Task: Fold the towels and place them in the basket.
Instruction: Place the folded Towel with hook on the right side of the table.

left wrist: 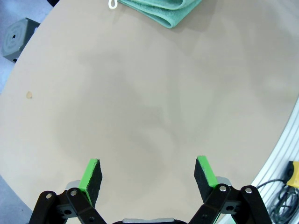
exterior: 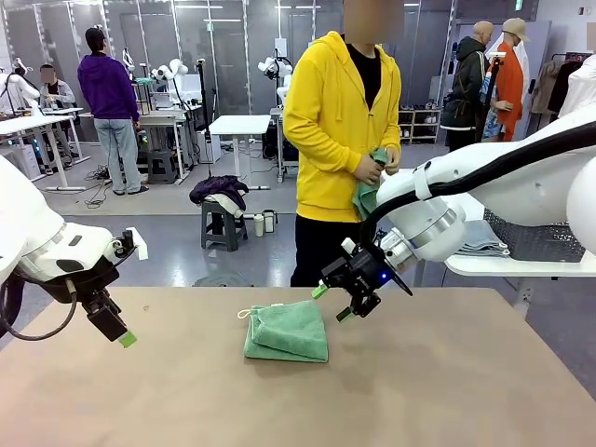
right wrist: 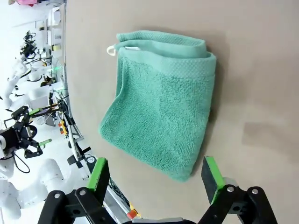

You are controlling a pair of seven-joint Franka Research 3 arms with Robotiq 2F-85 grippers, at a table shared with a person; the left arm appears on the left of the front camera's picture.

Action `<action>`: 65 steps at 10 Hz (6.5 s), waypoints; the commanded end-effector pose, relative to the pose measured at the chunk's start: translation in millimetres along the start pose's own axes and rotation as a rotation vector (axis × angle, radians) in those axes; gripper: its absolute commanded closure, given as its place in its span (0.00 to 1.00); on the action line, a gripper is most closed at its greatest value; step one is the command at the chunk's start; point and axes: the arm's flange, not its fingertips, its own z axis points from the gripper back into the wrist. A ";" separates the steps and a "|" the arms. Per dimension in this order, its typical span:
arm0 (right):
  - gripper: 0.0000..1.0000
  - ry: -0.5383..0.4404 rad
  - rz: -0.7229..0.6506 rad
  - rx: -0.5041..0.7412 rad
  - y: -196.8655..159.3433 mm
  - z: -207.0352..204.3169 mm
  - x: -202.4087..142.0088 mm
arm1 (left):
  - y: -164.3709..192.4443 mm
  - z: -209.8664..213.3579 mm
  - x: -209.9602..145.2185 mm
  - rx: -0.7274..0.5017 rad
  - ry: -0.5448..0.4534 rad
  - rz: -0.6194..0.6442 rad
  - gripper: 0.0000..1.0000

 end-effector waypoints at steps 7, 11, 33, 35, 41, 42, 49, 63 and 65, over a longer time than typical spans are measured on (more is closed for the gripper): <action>0.00 -0.120 0.024 0.069 -17.5 -38.2 6.8 | -1.6 -0.1 1.5 0.007 0.010 0.013 0.00; 0.00 -0.183 -0.010 0.070 -18.8 -55.0 4.2 | -1.6 -0.1 1.5 0.007 0.010 0.013 0.00; 0.95 -0.195 0.001 -0.046 -12.2 -22.8 -24.2 | -1.6 -0.1 1.5 0.007 0.010 0.013 0.00; 0.95 -0.232 -0.020 -0.028 -24.0 23.4 -36.7 | -1.6 -0.1 1.5 0.007 0.010 0.013 0.00; 0.95 -0.278 -0.040 -0.133 -84.4 161.6 -58.0 | -1.6 -0.1 1.5 0.007 0.010 0.013 0.00; 0.95 -0.299 -0.056 -0.154 -98.0 178.5 -61.8 | -1.6 -0.1 1.5 0.007 0.010 0.013 0.00; 0.95 -0.405 -0.173 -0.285 -186.3 257.0 -100.8 | -1.6 -0.1 1.5 0.007 0.010 0.013 0.00; 0.00 -0.473 -0.073 -0.541 -93.9 265.5 -117.4 | -1.6 -0.1 1.5 0.007 0.010 0.013 0.00; 0.00 -0.490 -0.036 -0.538 -83.3 257.8 -112.8 | -1.6 -0.1 1.5 0.007 0.010 0.013 0.00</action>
